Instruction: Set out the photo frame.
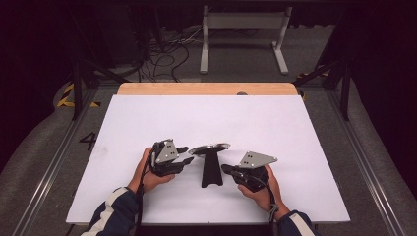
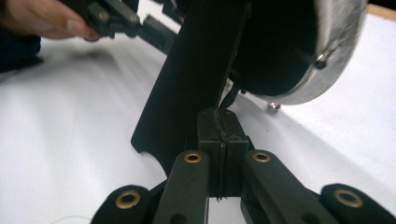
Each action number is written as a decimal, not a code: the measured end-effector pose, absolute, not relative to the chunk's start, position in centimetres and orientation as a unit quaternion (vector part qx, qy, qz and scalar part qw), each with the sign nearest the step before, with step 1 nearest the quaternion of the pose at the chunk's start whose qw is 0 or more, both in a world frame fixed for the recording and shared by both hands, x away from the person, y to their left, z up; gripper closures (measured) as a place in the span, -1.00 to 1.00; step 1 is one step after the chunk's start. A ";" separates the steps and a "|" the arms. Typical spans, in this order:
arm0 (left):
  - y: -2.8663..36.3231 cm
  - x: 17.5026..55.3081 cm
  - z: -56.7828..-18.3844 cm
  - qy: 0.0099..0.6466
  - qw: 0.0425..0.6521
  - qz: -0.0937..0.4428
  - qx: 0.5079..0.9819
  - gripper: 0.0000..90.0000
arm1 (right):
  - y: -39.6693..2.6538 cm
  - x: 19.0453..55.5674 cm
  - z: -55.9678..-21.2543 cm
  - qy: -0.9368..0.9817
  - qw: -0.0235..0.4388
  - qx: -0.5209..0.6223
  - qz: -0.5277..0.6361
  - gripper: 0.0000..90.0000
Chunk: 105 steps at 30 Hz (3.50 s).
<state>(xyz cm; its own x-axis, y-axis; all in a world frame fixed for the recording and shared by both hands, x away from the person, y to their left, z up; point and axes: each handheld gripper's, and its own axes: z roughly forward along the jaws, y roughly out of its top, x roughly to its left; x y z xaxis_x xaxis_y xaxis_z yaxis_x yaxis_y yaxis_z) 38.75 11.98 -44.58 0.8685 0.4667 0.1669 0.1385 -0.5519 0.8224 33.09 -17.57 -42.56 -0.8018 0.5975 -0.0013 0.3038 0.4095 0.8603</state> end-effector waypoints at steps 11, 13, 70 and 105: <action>11.3 38.8 -44.8 0.175 0.445 0.173 0.861 0.46 | -16.5 31.3 -41.7 0.813 0.194 0.273 0.477 1.00; 11.2 38.8 -44.8 0.175 0.446 0.171 0.861 0.46 | -16.3 31.0 -41.6 0.810 0.198 0.272 0.480 1.00; 10.7 37.7 -44.0 0.148 0.448 0.188 0.861 0.76 | -10.1 30.7 -46.1 0.850 0.202 0.299 0.384 1.00; 8.8 38.1 -44.9 0.140 0.453 0.178 0.862 0.49 | -13.5 31.9 -46.2 0.842 0.169 0.325 0.396 1.00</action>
<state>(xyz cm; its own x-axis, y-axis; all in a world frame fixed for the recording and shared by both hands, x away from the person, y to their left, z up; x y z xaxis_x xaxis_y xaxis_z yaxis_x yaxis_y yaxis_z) 38.11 8.81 -44.91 0.8969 0.4038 0.1803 0.0805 -0.5500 0.8313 31.88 -13.53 -46.18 -0.7317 0.6811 -0.0271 0.4130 0.4746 0.7773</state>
